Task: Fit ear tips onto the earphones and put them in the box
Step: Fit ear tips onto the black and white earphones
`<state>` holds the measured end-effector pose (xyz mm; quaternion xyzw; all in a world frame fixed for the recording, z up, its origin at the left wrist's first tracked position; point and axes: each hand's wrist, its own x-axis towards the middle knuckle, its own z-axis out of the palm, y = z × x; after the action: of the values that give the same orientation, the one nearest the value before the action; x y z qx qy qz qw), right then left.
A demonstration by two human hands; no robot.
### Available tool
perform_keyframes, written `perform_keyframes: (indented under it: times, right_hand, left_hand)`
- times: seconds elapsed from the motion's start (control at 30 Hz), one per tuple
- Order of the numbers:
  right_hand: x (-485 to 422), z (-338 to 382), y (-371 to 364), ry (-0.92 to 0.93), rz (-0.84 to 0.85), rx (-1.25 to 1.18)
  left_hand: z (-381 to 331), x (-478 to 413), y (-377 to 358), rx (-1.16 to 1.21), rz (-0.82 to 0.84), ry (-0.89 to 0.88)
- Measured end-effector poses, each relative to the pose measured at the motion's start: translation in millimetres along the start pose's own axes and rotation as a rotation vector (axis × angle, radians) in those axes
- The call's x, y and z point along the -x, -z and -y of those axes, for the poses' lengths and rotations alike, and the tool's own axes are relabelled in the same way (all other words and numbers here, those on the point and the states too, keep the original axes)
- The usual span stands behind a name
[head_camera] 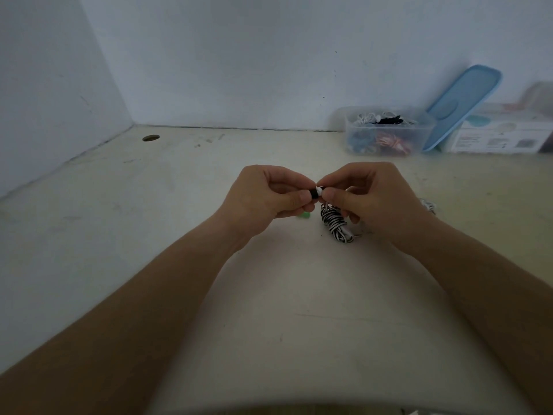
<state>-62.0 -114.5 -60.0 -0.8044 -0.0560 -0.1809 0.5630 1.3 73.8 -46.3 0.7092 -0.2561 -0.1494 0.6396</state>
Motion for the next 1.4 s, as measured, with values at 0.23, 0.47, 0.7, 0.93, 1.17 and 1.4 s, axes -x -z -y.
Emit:
perform_keyframes:
  times: [0.23, 0.47, 0.7, 0.93, 1.17, 1.4]
  right_hand:
    - [0.2, 1.1, -1.3, 0.005, -0.02, 0.009]
    - [-0.2, 1.7, -0.8, -0.001, -0.042, 0.015]
    - [0.6, 2.9, -1.5, 0.015, -0.055, 0.035]
    - [0.7, 1.2, -3.7, 0.008, -0.074, 0.07]
    - [1.9, 5.0, -1.2, -0.017, -0.062, 0.012]
    - [2.2, 4.0, -3.2, -0.013, -0.072, 0.057]
  left_hand:
    - [1.2, 0.2, -2.3, 0.015, -0.014, 0.002]
    - [1.2, 0.0, -3.7, 0.025, -0.024, 0.003]
    - [1.0, -0.5, -4.9, 0.048, -0.036, 0.013]
    - [1.2, -0.1, -8.2, 0.059, -0.065, 0.028]
    - [0.2, -1.1, -6.8, 0.067, -0.04, 0.027]
    - [1.5, 0.2, -9.0, 0.071, -0.058, 0.021]
